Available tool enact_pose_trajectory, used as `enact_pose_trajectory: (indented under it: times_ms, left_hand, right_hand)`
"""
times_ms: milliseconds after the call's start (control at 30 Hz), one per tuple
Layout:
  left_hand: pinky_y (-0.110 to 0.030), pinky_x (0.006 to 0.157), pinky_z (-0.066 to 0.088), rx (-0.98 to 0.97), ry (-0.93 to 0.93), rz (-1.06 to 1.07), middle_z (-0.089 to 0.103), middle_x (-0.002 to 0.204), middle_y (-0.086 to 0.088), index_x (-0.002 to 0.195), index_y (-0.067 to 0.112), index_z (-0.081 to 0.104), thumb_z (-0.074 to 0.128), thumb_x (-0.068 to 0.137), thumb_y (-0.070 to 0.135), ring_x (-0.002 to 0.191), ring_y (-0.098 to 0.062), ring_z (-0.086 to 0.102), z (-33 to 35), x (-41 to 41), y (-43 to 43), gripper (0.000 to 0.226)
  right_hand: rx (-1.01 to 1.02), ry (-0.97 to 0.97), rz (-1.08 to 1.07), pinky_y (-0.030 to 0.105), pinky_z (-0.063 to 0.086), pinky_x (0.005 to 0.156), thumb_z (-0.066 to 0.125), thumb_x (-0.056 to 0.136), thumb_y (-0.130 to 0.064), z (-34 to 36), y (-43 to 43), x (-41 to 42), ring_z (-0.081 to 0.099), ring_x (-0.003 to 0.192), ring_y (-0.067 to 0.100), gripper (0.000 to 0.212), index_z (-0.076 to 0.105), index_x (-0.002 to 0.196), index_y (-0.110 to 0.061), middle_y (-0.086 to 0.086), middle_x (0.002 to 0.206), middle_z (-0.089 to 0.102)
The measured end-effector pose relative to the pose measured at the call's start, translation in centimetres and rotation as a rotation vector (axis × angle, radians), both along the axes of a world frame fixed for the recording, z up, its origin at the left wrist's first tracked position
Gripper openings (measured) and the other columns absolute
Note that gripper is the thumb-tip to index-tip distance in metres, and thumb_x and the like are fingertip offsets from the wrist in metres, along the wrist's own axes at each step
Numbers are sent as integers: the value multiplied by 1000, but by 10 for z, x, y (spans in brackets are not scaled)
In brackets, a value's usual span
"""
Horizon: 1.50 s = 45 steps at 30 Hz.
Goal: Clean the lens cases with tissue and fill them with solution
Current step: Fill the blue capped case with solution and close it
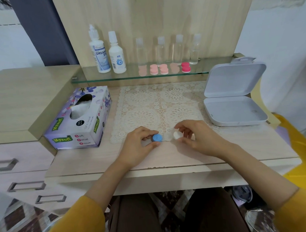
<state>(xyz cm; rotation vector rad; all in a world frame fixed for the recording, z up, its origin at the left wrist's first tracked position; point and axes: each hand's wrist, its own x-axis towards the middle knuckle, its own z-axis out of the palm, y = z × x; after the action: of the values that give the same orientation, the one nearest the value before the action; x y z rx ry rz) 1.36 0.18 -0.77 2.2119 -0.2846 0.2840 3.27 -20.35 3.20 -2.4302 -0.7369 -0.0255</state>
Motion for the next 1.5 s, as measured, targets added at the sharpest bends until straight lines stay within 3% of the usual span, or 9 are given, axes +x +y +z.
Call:
enact_pose_trajectory:
  times_ms: [367,667,800,900,1033,1133,1233,1333,1500]
  left_hand:
    - [-7,79,39,89,-15,-2,60,97,-2,106,13,68,73,77,17,90,-13,56,0,1,0,30]
    - [-1,78,34,104,-18,1,59,96,-4,104,11,69,72,78,15,90,-14,55,0,1,-2,27]
    - [-2,79,33,127,-24,2,58,96,-5,105,11,68,71,79,16,91,-14,53,0,1,-2,27]
    - [-3,78,33,130,-31,2,58,95,-5,104,11,69,71,78,16,90,-14,53,0,1,-2,26]
    - [-2,78,32,129,-32,3,58,95,-5,103,11,69,72,78,14,90,-14,53,-1,2,-2,26]
    - [-6,80,34,135,-26,-8,58,96,-4,104,12,68,71,78,15,91,-14,53,-2,1,-1,26]
    - [-9,81,35,136,-28,-10,58,95,-3,104,13,69,71,78,16,91,-14,53,-2,2,-1,26]
    - [-5,80,34,126,-27,-4,58,95,-4,103,12,69,71,78,15,90,-14,54,-2,2,-1,25]
    - [-5,80,34,134,-35,-17,58,95,-3,105,13,68,71,78,15,91,-14,53,-2,3,-1,27]
  right_hand:
    - [-141,-24,86,16,28,68,55,87,-8,-5,26,18,40,73,6,24,65,109,-8,6,102,56]
    - [-322,-53,108,20,25,58,51,86,-8,1,33,18,39,78,16,26,63,110,-8,-2,83,38]
    - [-376,-55,28,25,29,64,57,87,-27,-2,37,18,45,82,20,25,57,95,-3,3,87,46]
    - [-330,-48,26,24,29,63,67,80,-35,3,37,18,43,78,15,31,57,92,-8,3,90,52]
    - [-229,-54,122,20,39,66,58,79,-2,5,33,14,47,74,13,30,67,106,-10,4,100,64]
    - [-232,-72,60,25,35,63,66,79,-13,-1,32,15,46,72,15,18,69,94,-6,6,86,61]
    - [-221,-54,16,20,34,60,75,72,-31,-1,33,16,45,71,12,30,64,87,-7,2,83,57]
    - [-143,-33,109,8,34,63,70,73,-12,0,29,17,44,67,-3,27,68,100,-11,-3,95,63]
    - [-136,-1,55,25,42,64,73,73,-14,0,28,17,52,68,14,18,71,89,-7,4,86,65]
